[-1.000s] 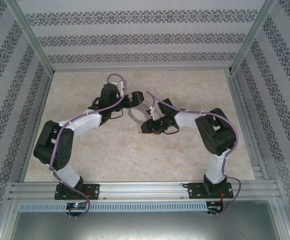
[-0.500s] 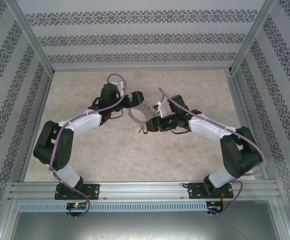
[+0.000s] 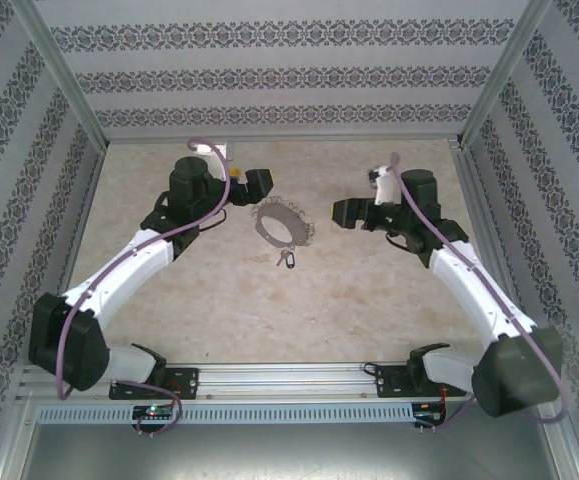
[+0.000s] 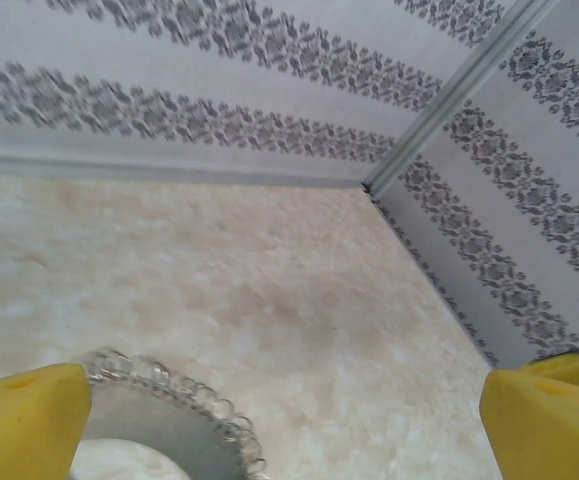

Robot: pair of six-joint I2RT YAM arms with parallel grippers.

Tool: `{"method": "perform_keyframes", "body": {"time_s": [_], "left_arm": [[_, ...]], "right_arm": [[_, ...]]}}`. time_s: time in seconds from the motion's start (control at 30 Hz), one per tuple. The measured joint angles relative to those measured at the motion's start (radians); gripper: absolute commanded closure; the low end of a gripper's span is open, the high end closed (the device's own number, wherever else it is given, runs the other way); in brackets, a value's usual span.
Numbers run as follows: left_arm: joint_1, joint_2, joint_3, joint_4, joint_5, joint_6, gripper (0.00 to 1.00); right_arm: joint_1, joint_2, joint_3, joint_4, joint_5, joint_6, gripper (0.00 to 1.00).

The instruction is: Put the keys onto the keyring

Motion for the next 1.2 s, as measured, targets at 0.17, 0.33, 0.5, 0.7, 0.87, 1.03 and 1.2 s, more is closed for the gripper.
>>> {"method": "perform_keyframes", "body": {"time_s": [0.17, 0.33, 0.5, 0.7, 0.87, 1.03, 1.2], "left_arm": [[0.000, -0.124, -0.055, -0.021, -0.134, 0.106, 0.00], [0.000, -0.243, -0.159, -0.023, -0.282, 0.245, 0.00], [0.014, -0.336, -0.266, -0.007, -0.423, 0.391, 0.00], [0.137, -0.373, -0.454, 0.089, -0.495, 0.480, 0.00], [0.210, -0.245, -0.657, 0.277, -0.521, 0.505, 0.00], [0.237, -0.031, -0.765, 0.486, -0.524, 0.512, 0.00], [0.264, 0.058, -0.766, 0.646, -0.486, 0.507, 0.00]], "right_arm": [[-0.076, -0.098, -0.048, 0.104, 0.237, -0.006, 0.02], [-0.125, -0.128, -0.189, 0.276, 0.485, -0.034, 0.02], [-0.175, -0.048, -0.264, 0.380, 0.626, -0.049, 0.02], [-0.193, 0.030, -0.371, 0.522, 0.692, -0.079, 0.02], [-0.193, 0.077, -0.466, 0.652, 0.722, -0.135, 0.02], [-0.193, 0.077, -0.512, 0.782, 0.718, -0.195, 0.02], [-0.192, 0.077, -0.518, 0.845, 0.680, -0.234, 0.02]]}}
